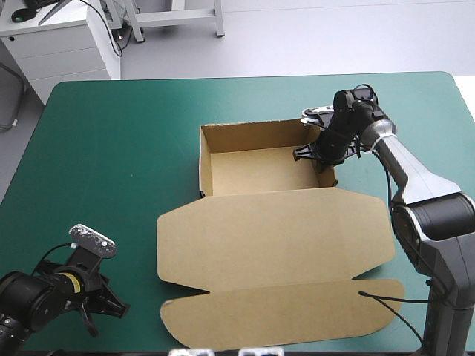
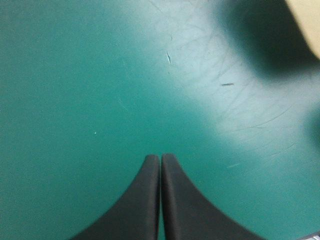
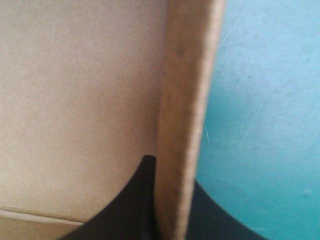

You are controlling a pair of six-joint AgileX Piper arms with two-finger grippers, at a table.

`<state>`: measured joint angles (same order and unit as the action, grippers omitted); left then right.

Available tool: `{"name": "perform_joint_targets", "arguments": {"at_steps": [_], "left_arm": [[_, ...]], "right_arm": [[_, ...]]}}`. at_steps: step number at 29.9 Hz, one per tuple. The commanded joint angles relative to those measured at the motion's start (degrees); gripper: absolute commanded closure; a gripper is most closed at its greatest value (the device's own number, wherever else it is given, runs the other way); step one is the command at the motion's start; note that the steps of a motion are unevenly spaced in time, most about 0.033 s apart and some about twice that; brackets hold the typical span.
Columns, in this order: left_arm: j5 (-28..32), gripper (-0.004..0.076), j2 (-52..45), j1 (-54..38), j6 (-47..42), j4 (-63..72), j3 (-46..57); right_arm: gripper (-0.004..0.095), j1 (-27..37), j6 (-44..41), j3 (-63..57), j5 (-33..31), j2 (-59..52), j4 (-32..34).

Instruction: Fold the box

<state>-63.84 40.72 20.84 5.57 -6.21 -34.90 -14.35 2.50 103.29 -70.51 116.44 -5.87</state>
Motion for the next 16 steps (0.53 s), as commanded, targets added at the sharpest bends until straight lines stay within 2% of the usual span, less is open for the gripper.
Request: {"name": "perform_joint_targets", "arguments": {"at_steps": [1,4,6,11,16], "left_arm": [[2.3,0.0731,-0.1,0.2,-0.6,0.0,-0.7],[2.4,0.0731,-0.1,0.2,-0.6,0.0,-0.7],[2.4,0.0731,-0.1,0.2,-0.6,0.0,-0.7],[2.7,0.0731,-0.1,0.2,-0.6,0.0,-0.7],[2.7,0.0731,-0.1,0.2,-0.6,0.0,-0.7]], "right_arm": [[0.0927,0.2,0.8,1.5,-0.3,-3.5,5.1],[0.0927,0.4,0.8,1.6,-0.1,-4.5,12.5],[0.0927,1.5,0.5,1.6,0.6,-5.5,14.7],[0.0927,7.7,0.6,1.7,4.0,-8.5,14.9],[0.0927,18.1,1.7,1.7,4.8,-10.2,14.8]]}}
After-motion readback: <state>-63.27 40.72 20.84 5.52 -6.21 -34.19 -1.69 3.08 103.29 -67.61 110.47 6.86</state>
